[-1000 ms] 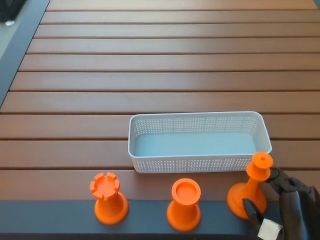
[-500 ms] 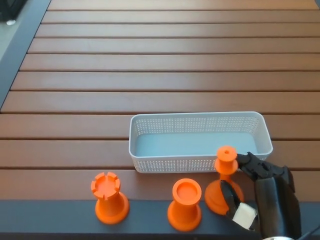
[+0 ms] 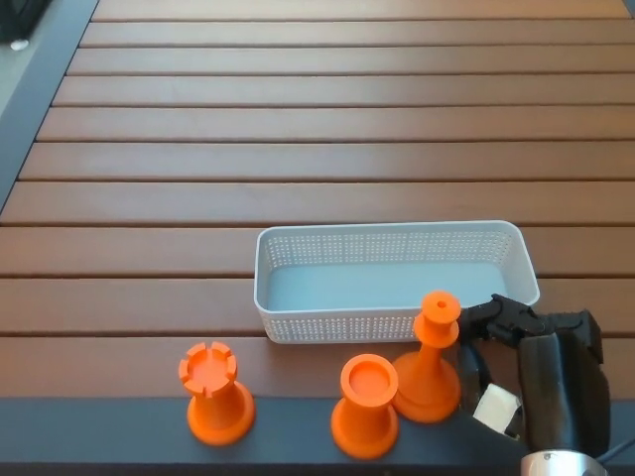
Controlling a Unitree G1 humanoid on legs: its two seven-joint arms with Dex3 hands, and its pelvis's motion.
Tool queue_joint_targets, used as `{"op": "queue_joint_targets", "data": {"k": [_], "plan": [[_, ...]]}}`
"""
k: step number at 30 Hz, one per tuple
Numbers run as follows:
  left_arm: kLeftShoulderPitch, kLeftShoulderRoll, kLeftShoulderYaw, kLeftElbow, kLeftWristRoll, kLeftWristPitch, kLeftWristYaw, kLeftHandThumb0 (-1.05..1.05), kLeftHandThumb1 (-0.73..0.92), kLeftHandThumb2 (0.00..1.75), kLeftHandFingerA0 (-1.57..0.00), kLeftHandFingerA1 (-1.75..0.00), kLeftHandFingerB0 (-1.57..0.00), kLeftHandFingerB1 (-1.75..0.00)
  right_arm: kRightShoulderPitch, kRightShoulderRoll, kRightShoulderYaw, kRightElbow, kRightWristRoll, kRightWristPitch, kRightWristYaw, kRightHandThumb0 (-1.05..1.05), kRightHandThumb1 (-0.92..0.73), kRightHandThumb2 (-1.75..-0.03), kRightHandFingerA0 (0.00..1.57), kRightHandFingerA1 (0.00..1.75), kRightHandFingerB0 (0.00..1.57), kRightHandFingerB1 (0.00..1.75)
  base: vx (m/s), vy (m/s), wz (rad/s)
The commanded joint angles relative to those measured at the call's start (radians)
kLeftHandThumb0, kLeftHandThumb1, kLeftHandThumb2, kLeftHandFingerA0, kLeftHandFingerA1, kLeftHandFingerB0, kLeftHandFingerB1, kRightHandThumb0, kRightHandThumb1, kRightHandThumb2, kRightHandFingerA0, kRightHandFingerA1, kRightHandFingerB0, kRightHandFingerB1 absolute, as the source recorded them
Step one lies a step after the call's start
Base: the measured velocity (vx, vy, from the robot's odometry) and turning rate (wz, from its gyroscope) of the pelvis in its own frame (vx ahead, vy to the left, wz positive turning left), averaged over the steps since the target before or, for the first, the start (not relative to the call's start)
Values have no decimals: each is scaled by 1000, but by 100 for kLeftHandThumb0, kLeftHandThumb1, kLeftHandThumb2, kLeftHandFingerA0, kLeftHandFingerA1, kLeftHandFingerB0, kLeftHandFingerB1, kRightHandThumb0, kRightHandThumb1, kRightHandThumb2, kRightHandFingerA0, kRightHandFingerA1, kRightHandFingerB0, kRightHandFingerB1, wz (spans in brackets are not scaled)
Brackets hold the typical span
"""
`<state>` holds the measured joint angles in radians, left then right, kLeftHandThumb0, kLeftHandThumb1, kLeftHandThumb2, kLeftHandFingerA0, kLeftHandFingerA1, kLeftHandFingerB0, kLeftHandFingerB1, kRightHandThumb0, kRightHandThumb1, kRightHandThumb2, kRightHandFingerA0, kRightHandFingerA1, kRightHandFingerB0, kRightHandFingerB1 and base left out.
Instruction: Using the right hand to place 3 different shape and weight chess pieces into a small container
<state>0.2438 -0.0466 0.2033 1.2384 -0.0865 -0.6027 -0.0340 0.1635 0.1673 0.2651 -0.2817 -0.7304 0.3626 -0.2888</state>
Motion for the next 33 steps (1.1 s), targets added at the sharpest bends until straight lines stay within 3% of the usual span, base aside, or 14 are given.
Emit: {"op": "queue_joint_targets", "data": {"k": [1,2,7,8,10,11,12,13,14,15,20,21,25,33], "plan": [[19,-28,0,15,-6,-12,-61,-22,18,153,-152,-122,-145,-114,-8,-11,19,15,-26,4,-36,-23,-55,-109,96,151,90,124,0,0,0],[18,-24,-17,17,16,-18,-34,-22,12,159,-153,-120,-148,-114,-3,-7,27,6,-23,9,-29,-23,-53,-113,101,143,91,125,0,0,0],[24,-16,-32,18,30,-32,-16,-21,12,160,-154,-119,-148,-113,8,-7,54,-19,-10,26,10,-23,-56,-112,98,147,91,122,0,0,0],[25,-15,-35,18,33,-28,-10,-24,14,158,-155,-121,-148,-114,9,-10,59,-24,-10,30,18,-26,-63,-94,94,151,88,100,0,0,0],[25,-13,-39,17,36,-23,-2,-24,14,158,-155,-121,-148,-114,10,-12,65,-29,-9,35,26,-26,-63,-94,94,151,88,100,0,0,0],[30,-15,-30,21,19,-32,-26,-21,10,161,-154,-120,-150,-111,17,-30,75,-37,-15,33,43,-29,-78,-69,98,137,73,58,0,0,0],[32,-15,-27,22,14,-35,-33,-21,10,161,-154,-120,-150,-111,18,-36,79,-40,-16,33,47,-29,-78,-69,98,137,73,58,0,0,0],[30,-18,-8,27,-13,-30,-73,-22,9,156,-154,-121,-151,-110,15,-54,82,-45,-26,52,74,-36,-74,-62,87,112,53,42,0,0,0],[29,-19,-3,28,-20,-28,-84,-22,9,156,-154,-121,-151,-110,14,-59,84,-47,-28,59,81,-36,-74,-62,87,112,53,42,0,0,0],[28,-18,-13,28,-4,-16,-54,-19,13,154,-153,-124,-149,-116,11,-73,80,-48,-33,76,95,-34,-64,-63,63,85,35,41,0,0,0],[28,-13,-24,25,14,-12,-25,-16,15,152,-152,-125,-147,-119,2,-107,88,-52,-58,116,123,-39,-62,-65,45,69,29,39,0,0,0],[29,-10,-30,26,23,-17,-17,-15,15,154,-150,-128,-147,-120,2,-114,91,-52,-65,121,128,-43,-61,-67,27,72,29,45,0,0,0],[32,-4,-47,28,38,-26,-5,-18,13,155,-149,-131,-147,-118,7,-127,104,-58,-71,126,134,-46,-61,-66,20,65,31,46,0,0,0],[28,-4,-69,27,42,-22,14,-21,11,158,-152,-127,-148,-114,17,-123,137,-95,-73,156,164,-40,-60,-64,19,57,33,42,0,0,0]]}}
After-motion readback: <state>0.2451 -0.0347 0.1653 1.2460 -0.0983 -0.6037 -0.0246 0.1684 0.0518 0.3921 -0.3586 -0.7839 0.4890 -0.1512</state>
